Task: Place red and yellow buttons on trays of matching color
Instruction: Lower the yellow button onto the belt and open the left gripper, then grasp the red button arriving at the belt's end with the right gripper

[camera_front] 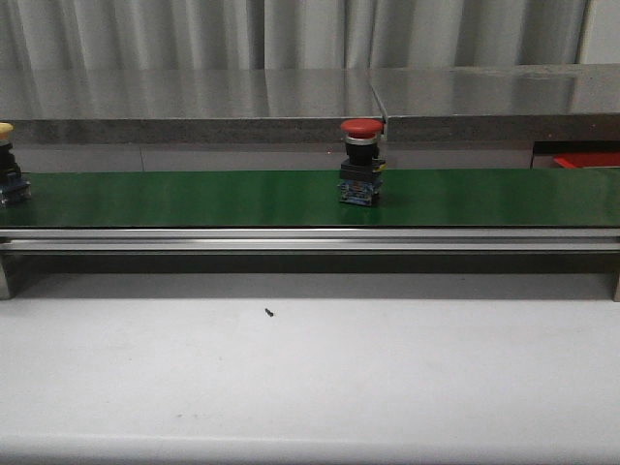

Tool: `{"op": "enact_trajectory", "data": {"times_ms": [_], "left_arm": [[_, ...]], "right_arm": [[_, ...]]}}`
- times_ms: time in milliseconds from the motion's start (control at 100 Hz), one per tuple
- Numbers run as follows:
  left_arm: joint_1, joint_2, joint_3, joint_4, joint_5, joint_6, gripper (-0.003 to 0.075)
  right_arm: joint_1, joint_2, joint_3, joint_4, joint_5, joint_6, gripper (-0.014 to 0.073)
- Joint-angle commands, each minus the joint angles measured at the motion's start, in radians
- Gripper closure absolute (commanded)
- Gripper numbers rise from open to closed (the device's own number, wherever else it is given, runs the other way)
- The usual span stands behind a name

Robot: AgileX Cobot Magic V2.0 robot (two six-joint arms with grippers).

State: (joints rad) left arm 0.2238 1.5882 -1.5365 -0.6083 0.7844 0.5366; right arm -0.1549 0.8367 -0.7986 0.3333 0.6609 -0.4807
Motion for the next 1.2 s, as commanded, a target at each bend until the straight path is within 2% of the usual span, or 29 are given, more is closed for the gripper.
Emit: {"op": "enact_trajectory", "data": {"times_ms": [0,150,330,500,640,830,1070,1150,1190], "left_arm": [[-0.041,-0.128,0.063,-0.044,-0.122,0.052,0.0122],[-0.127,-0.295,0.268,-0.044,-0.296,0.093,0.0136],[-0.226,-0.500,0.543,-0.056,-0.488,0.100,0.0189],[-0.250,-0.655,0.728,-0.116,-0.523,0.100,0.0280],[-0.250,-0.751,0.842,-0.116,-0.523,0.100,0.0425],[-0.250,-0.827,0.928,-0.125,-0.534,0.100,0.0743],[-0.250,-0.834,0.935,-0.126,-0.534,0.100,0.0739],[-0.250,-0.834,0.935,-0.126,-0.534,0.100,0.0739],[-0.250,-0.834,0.935,-0.126,-0.534,0.100,0.0739]], "right_arm": [[-0.002,-0.008,-0.023,0.018,-0.064,-0.008,0.0662],[-0.002,-0.008,-0.023,0.018,-0.064,-0.008,0.0662],[-0.002,-0.008,-0.023,0.018,-0.064,-0.008,0.0662],[-0.002,-0.008,-0.023,0.018,-0.064,-0.008,0.0662],[-0.002,-0.008,-0.023,0.018,-0.064,-0.008,0.0662],[-0.002,-0.008,-0.023,0.018,-0.068,-0.008,0.0662],[-0.002,-0.008,-0.023,0.023,-0.071,-0.008,0.0657],[-0.002,-0.008,-0.023,0.024,-0.034,-0.008,0.0594],[-0.002,-0.008,-0.023,0.025,-0.012,-0.008,0.0520]]}}
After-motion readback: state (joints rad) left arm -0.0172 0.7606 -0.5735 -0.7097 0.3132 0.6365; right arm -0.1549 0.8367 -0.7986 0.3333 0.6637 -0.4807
